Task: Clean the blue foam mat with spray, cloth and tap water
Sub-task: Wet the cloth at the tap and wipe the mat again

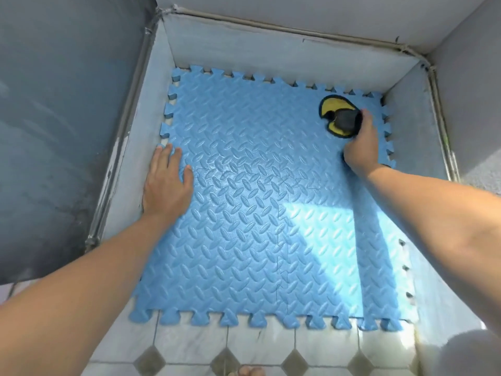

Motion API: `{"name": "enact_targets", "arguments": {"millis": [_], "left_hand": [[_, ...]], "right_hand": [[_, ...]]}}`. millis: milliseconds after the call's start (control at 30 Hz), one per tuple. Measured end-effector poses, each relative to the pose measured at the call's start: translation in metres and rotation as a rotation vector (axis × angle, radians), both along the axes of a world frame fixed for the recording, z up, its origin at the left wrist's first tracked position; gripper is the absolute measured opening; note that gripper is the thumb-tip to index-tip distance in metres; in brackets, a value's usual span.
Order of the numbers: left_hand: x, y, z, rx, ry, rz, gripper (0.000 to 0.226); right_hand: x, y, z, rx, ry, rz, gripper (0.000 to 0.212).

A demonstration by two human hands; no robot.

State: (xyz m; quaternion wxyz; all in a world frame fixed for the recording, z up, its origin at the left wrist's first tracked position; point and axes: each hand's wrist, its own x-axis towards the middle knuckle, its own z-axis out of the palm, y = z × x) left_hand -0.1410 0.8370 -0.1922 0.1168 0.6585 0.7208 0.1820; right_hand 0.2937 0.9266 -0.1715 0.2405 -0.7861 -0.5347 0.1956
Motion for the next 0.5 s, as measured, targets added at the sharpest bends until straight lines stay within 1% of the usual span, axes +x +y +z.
{"name": "enact_targets", "arguments": {"millis": [67,133,200,267,333,400,467,500], "left_hand": [[0.000,-0.001,0.000,-0.020,-0.007,-0.018,0.053],[-0.001,-0.015,0.002,-0.042,-0.016,-0.038,0.052],[-0.004,-0.055,0.001,-0.045,-0.008,-0.054,0.051],[-0.010,-0.115,0.000,-0.025,0.002,-0.023,0.052],[-0.016,-0.164,-0.002,-0.007,0.002,-0.008,0.053],[-0.020,-0.185,-0.005,0.018,-0.034,-0.001,0.052],[-0.018,-0.189,-0.001,0.017,-0.138,0.067,0.057],[-0.016,-0.190,0.002,0.011,-0.195,0.098,0.061]], "right_hand": [[-0.018,0.003,0.001,-0.018,-0.018,0.021,0.077],[-0.044,0.009,0.001,-0.015,-0.037,0.089,0.075],[-0.076,0.011,-0.003,0.002,-0.051,0.218,0.072],[-0.120,0.000,-0.004,0.025,-0.042,0.348,0.070],[-0.166,-0.024,-0.001,0.043,-0.042,0.468,0.068],[-0.201,-0.058,0.001,0.035,-0.060,0.616,0.069],[-0.223,-0.100,0.000,0.046,-0.063,0.803,0.070],[-0.227,-0.122,-0.002,0.057,-0.069,0.929,0.071]]}}
